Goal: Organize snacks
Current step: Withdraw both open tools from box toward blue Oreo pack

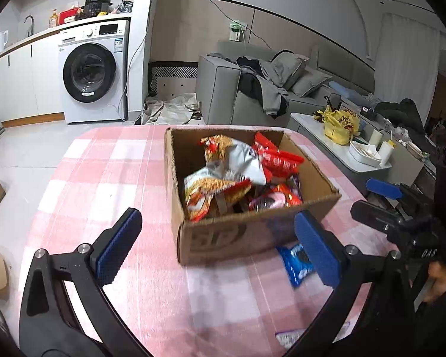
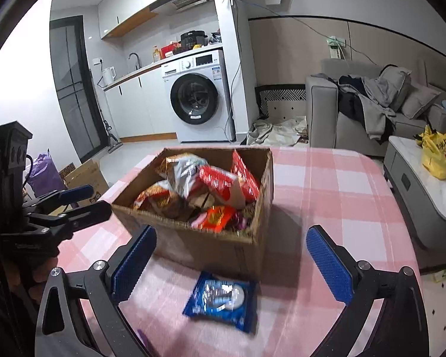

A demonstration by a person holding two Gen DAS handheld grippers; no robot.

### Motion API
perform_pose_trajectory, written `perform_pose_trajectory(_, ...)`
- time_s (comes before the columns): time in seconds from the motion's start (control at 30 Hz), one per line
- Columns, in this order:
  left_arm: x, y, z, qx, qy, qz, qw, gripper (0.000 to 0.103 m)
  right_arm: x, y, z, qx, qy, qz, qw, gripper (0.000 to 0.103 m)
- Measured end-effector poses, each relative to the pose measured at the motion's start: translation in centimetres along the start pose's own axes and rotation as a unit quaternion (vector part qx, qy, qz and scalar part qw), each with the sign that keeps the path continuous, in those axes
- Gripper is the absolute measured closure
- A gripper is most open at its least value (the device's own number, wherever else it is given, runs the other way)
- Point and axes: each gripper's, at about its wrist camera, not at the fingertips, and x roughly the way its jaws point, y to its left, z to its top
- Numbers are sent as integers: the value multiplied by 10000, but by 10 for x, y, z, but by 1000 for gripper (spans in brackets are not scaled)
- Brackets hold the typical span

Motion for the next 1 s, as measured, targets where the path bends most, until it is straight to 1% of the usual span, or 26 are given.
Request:
perform_pose_trajectory(0.2,-28,-2,-28,95,96,41,9999,1,-13,0,-22,-21,181,-70,9998,0)
perform_pose_trajectory(0.3,-35,-6,-42,151,232,-18,9996,1,-17,1,-33,-41,280,-74,9996,0)
perform_pose_trajectory(0.43,-43,-12,-56,158,261,-61,9995,1,-21,3,-47,-60,374,-72,9993,0)
perform_pose_trajectory(0.57,-46,-18,-64,184,384,-168,9990,1,-22,6,-58,-133,516,-99,9985,0)
perform_pose_trajectory(0.63,-42,-24,-63,193,418,-170,9988,1,-22,7,-60,-146,567,-94,9982,0)
perform_pose_trajectory(0.7,-41,-29,-65,209,488,-268,9982,1,-24,6,-60,-134,592,-79,9981,0)
perform_pose_trajectory(0.77,-39,-38,-70,330,568,-362,9972,1,-25,6,-61,-143,633,-57,9979,0)
perform_pose_trajectory(0.9,-38,-49,-80,528,691,-420,9953,1,-24,9,-67,-244,775,-62,9967,0)
perform_pose_trajectory(1.0,-34,-49,-89,450,835,-495,9943,1,-23,10,-69,-308,849,-43,9959,0)
